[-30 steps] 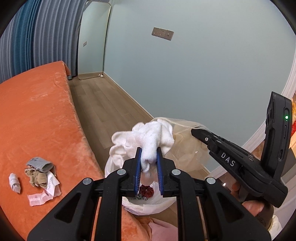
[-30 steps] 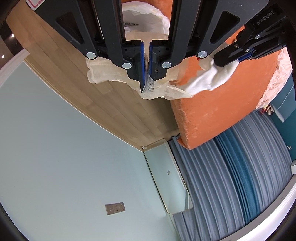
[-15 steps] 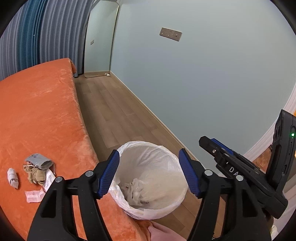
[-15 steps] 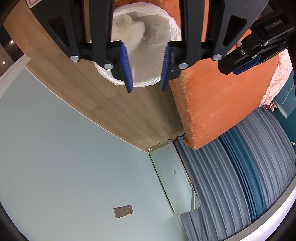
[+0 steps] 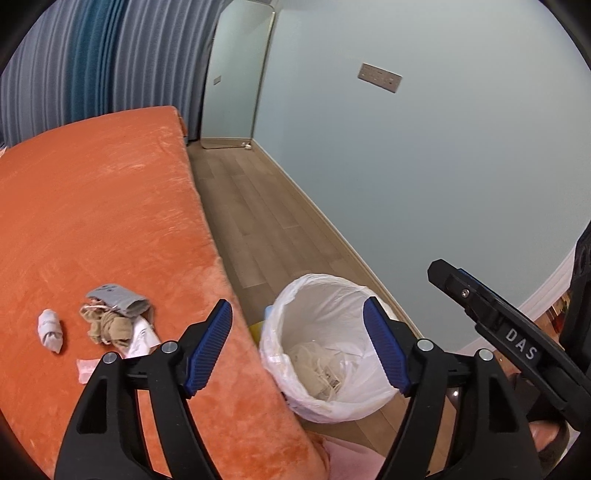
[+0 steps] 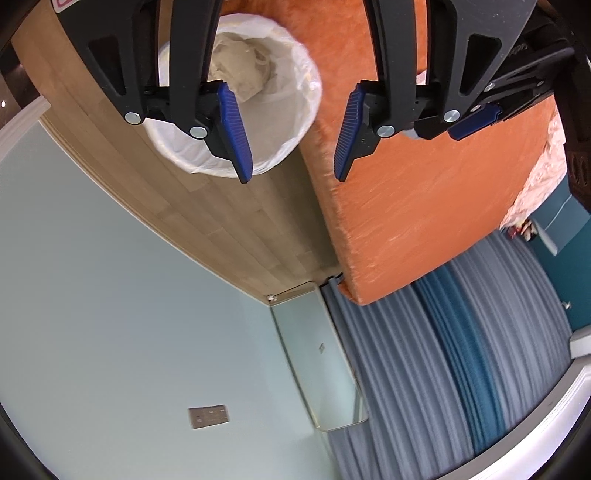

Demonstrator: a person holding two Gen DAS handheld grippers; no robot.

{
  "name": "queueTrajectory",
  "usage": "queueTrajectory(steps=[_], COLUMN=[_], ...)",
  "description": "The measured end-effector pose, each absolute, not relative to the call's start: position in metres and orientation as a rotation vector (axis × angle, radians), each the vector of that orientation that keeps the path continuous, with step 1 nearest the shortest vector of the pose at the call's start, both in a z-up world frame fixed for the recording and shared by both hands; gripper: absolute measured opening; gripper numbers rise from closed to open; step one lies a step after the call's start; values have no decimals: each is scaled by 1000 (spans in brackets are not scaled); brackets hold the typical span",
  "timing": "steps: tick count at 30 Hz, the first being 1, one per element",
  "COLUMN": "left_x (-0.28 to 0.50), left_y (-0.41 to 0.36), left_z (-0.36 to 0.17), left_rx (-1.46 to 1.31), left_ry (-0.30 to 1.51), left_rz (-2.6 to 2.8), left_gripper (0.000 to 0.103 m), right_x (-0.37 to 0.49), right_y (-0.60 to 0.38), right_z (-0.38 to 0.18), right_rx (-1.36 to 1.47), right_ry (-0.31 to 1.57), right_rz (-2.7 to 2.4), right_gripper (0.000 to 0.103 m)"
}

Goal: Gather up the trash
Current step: 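Move both open tools back over the bed toward the remaining items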

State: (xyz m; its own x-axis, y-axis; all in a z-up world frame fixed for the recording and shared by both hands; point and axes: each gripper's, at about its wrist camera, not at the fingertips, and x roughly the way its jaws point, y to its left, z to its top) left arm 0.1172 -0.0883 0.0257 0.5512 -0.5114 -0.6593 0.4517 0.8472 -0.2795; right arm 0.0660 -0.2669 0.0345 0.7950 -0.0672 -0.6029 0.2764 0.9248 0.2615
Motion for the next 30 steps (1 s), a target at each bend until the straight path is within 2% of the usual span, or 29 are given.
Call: queueTrajectory(steps=[17, 30], left_x=[139, 172], left_y=[31, 142], left_z=[-1, -57], left_rx=[-202, -236], left_ry=[838, 916], left_rz=[-375, -131], left_gripper=[71, 71], right_x=[98, 139], right_y=[-162, -75], right_z=[14, -39], right_rx=[264, 210], right_ry=[722, 850], right_rz=[-29, 79], right_gripper=[48, 48])
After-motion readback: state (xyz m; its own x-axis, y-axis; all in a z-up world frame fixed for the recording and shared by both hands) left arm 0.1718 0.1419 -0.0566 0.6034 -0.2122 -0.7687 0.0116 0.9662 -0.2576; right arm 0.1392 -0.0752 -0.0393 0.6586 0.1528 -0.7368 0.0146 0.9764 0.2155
